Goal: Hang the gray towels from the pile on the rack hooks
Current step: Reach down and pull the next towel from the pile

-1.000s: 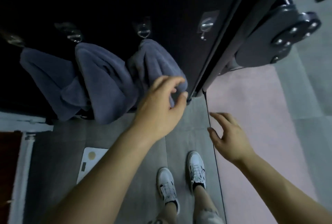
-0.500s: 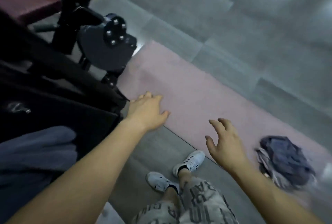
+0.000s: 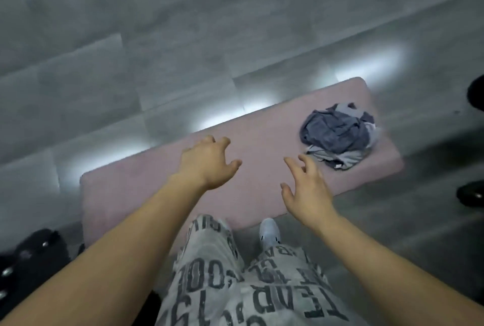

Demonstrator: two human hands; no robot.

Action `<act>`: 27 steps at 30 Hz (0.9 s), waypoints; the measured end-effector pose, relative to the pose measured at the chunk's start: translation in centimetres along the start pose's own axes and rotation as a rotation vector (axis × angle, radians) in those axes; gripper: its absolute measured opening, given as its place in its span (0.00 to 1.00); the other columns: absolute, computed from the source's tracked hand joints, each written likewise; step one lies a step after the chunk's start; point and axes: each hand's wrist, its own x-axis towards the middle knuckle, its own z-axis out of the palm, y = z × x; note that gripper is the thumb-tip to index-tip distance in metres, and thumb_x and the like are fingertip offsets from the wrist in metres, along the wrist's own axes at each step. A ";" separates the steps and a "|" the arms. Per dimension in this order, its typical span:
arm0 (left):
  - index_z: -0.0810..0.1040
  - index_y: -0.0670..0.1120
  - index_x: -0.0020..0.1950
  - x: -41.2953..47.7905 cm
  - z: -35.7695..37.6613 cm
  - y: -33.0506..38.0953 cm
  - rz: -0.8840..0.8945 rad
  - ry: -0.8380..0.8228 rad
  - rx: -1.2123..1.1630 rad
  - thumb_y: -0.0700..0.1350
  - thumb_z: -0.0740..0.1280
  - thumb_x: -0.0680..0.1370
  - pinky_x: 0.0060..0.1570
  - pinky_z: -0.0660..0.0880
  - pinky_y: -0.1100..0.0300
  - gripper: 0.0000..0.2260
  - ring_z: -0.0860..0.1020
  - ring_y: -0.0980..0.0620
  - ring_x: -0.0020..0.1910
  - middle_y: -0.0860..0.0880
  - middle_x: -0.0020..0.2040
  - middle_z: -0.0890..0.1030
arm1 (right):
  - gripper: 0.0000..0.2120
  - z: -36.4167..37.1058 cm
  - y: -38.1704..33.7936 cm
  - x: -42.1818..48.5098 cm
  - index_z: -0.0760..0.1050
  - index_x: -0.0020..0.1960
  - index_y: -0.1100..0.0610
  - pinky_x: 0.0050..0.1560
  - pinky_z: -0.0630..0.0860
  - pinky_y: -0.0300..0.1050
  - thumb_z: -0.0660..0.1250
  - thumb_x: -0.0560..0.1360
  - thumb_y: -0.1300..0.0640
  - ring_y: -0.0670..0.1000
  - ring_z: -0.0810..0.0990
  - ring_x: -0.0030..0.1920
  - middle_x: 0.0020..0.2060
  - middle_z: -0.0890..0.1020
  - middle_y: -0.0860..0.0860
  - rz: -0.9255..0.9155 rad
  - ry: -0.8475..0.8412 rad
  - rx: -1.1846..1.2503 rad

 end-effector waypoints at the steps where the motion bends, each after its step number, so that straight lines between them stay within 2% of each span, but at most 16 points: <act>1: 0.65 0.53 0.75 2.0 -1.4 0.9 0.045 -0.008 0.037 0.65 0.59 0.78 0.60 0.74 0.46 0.28 0.73 0.41 0.65 0.45 0.69 0.72 | 0.28 -0.7 0.3 1.0 0.66 0.75 0.53 0.61 0.74 0.56 0.68 0.76 0.53 0.61 0.69 0.67 0.73 0.64 0.58 0.043 0.025 0.029; 3: 0.65 0.54 0.75 6.2 -4.5 2.6 0.125 -0.024 0.107 0.65 0.60 0.78 0.58 0.73 0.47 0.28 0.73 0.42 0.66 0.46 0.69 0.71 | 0.28 -2.3 0.7 3.0 0.67 0.74 0.54 0.60 0.74 0.56 0.69 0.76 0.54 0.62 0.70 0.67 0.72 0.65 0.59 0.137 0.080 0.087; 6: 0.66 0.55 0.75 13.0 -9.5 4.8 0.255 -0.030 0.196 0.65 0.61 0.78 0.61 0.72 0.47 0.28 0.73 0.42 0.67 0.46 0.69 0.71 | 0.28 -4.1 0.9 6.1 0.69 0.73 0.55 0.57 0.76 0.56 0.70 0.75 0.55 0.63 0.72 0.65 0.70 0.67 0.60 0.264 0.171 0.162; 10: 0.65 0.54 0.75 22.9 -16.6 7.4 0.455 -0.071 0.328 0.64 0.61 0.79 0.60 0.72 0.48 0.28 0.73 0.43 0.66 0.46 0.70 0.71 | 0.27 -5.6 -0.2 12.1 0.69 0.73 0.55 0.60 0.76 0.57 0.69 0.75 0.55 0.62 0.72 0.66 0.69 0.68 0.59 0.483 0.278 0.262; 14: 0.65 0.54 0.75 33.9 -23.2 9.5 0.648 -0.147 0.449 0.63 0.61 0.79 0.60 0.73 0.48 0.27 0.74 0.43 0.66 0.46 0.71 0.71 | 0.29 -6.0 -2.8 20.0 0.69 0.73 0.54 0.54 0.79 0.59 0.69 0.73 0.54 0.63 0.75 0.60 0.65 0.70 0.59 0.697 0.394 0.330; 17: 0.67 0.54 0.74 40.6 -26.7 11.1 0.770 -0.151 0.529 0.64 0.60 0.79 0.59 0.73 0.49 0.26 0.74 0.43 0.66 0.47 0.70 0.71 | 0.28 -6.6 -5.1 25.2 0.70 0.73 0.55 0.55 0.78 0.55 0.70 0.74 0.55 0.63 0.75 0.60 0.64 0.71 0.59 0.839 0.471 0.377; 22: 0.68 0.54 0.73 47.3 -27.0 16.4 0.922 -0.219 0.668 0.63 0.60 0.79 0.62 0.73 0.47 0.25 0.75 0.43 0.64 0.47 0.70 0.72 | 0.28 -6.7 -6.4 30.7 0.68 0.75 0.54 0.59 0.75 0.53 0.69 0.76 0.55 0.61 0.72 0.65 0.71 0.68 0.58 1.061 0.563 0.519; 27: 0.68 0.53 0.74 51.4 -22.4 23.7 1.097 -0.309 0.858 0.61 0.61 0.80 0.62 0.74 0.47 0.24 0.76 0.42 0.64 0.46 0.69 0.73 | 0.26 -5.0 -3.7 33.7 0.70 0.73 0.56 0.58 0.77 0.54 0.70 0.76 0.55 0.61 0.74 0.64 0.69 0.69 0.59 1.244 0.615 0.628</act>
